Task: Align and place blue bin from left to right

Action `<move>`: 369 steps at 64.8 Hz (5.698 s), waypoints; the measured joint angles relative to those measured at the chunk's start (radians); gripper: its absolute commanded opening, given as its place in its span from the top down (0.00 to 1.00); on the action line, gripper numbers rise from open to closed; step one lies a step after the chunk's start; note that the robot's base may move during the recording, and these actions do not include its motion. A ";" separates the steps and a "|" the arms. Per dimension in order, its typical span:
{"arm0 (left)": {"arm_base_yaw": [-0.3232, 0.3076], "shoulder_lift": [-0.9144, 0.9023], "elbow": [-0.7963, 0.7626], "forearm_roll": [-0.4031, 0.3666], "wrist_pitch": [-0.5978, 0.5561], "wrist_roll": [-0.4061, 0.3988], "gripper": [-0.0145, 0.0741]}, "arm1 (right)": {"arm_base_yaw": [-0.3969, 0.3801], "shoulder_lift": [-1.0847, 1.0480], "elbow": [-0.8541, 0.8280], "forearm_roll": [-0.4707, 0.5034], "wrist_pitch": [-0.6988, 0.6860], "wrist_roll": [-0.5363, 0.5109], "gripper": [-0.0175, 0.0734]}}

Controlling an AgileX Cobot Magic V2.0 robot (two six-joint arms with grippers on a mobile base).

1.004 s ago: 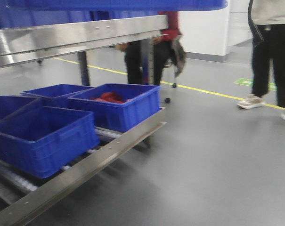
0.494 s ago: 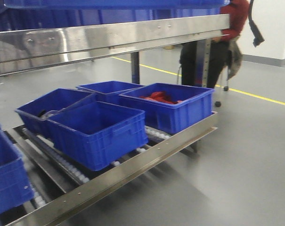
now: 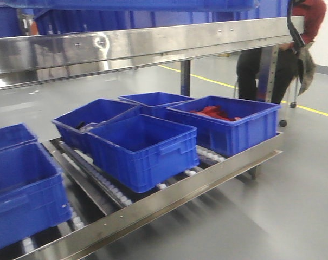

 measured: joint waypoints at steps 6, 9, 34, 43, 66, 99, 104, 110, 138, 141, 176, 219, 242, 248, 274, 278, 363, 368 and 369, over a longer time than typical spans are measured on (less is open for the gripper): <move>0.000 0.000 0.000 0.000 0.000 0.000 0.96 | 0.000 0.000 0.000 0.000 0.000 0.000 0.97; 0.000 0.000 0.000 0.000 0.000 -0.002 0.96 | 0.000 0.000 0.000 0.000 0.000 0.000 0.97; 0.000 0.000 0.000 0.000 0.008 -0.004 0.96 | 0.000 0.000 0.000 0.000 0.000 0.000 0.97; 0.000 0.000 0.000 0.000 0.008 -0.004 0.96 | 0.000 0.000 0.000 0.000 0.000 0.000 0.97; 0.000 0.000 0.000 0.000 0.086 -0.011 0.96 | 0.000 0.000 0.000 0.008 0.006 0.000 0.97; 0.000 0.000 0.000 -0.002 0.111 -0.015 0.96 | 0.000 0.000 0.000 0.008 0.008 -0.002 0.97; 0.000 0.000 0.000 -0.002 0.111 -0.015 0.96 | 0.000 0.000 0.000 0.008 0.008 -0.002 0.97; 0.000 0.000 0.000 -0.002 0.111 -0.016 0.96 | 0.000 0.000 0.000 0.008 0.008 -0.002 0.97; 0.000 0.000 0.000 -0.002 0.111 -0.016 0.96 | 0.000 0.000 0.000 0.008 0.008 -0.002 0.97; 0.000 0.000 0.000 -0.002 0.111 -0.016 0.96 | 0.000 0.000 0.000 0.008 0.008 -0.002 0.97; 0.000 0.000 0.000 -0.002 0.111 -0.016 0.96 | 0.000 0.000 0.000 0.008 0.008 -0.002 0.97; 0.000 0.002 0.000 -0.002 0.111 -0.016 0.96 | 0.000 0.000 0.000 0.008 0.008 -0.002 0.97; 0.000 0.002 0.000 -0.002 0.111 -0.016 0.96 | 0.000 0.000 0.000 0.008 0.008 -0.002 0.97; 0.000 0.002 0.000 -0.002 0.111 -0.016 0.96 | 0.000 0.000 0.000 0.008 0.008 -0.002 0.97; 0.000 0.002 0.000 -0.002 0.111 -0.016 0.96 | 0.000 0.000 0.000 0.008 0.008 -0.002 0.97; 0.000 0.002 0.000 -0.002 0.111 -0.016 0.96 | 0.000 0.000 0.000 0.008 0.008 -0.002 0.97; 0.000 0.006 -0.002 -0.049 0.171 -0.020 0.96 | -0.044 0.011 0.000 0.056 0.039 -0.005 0.97; 0.000 0.006 -0.002 -0.053 0.207 -0.026 0.96 | -0.066 0.025 0.000 0.094 0.041 -0.010 0.97; 0.000 0.007 -0.002 -0.053 0.215 -0.027 0.96 | -0.072 0.031 0.000 0.105 0.041 -0.015 0.97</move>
